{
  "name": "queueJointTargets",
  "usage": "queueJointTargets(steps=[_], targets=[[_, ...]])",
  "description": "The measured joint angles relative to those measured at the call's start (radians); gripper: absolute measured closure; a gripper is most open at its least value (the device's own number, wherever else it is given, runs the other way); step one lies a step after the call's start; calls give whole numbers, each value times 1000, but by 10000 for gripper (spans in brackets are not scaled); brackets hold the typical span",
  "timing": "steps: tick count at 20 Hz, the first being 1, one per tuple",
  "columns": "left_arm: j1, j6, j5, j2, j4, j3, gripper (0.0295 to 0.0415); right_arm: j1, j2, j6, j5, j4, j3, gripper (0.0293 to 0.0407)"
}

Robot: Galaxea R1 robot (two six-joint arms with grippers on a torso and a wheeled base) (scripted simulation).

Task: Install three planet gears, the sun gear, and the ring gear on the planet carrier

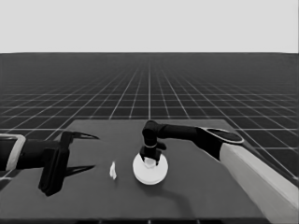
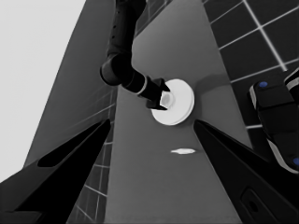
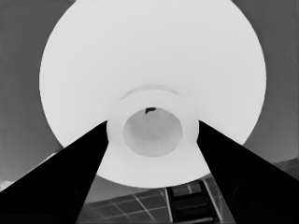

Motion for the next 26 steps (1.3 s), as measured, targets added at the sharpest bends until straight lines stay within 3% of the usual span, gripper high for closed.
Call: queueJointTargets(steps=[20, 21, 22, 26], targets=[[0, 0, 0, 0, 0, 0, 326, 0, 0, 175, 0, 0, 0, 352], [0, 0, 0, 0, 0, 0, 326, 0, 0, 180, 0, 0, 0, 327], [0, 0, 0, 0, 0, 0, 326, 1, 0, 183, 0, 0, 0, 319], [0, 0, 0, 0, 0, 0, 326, 1, 0, 187, 0, 0, 0, 315]])
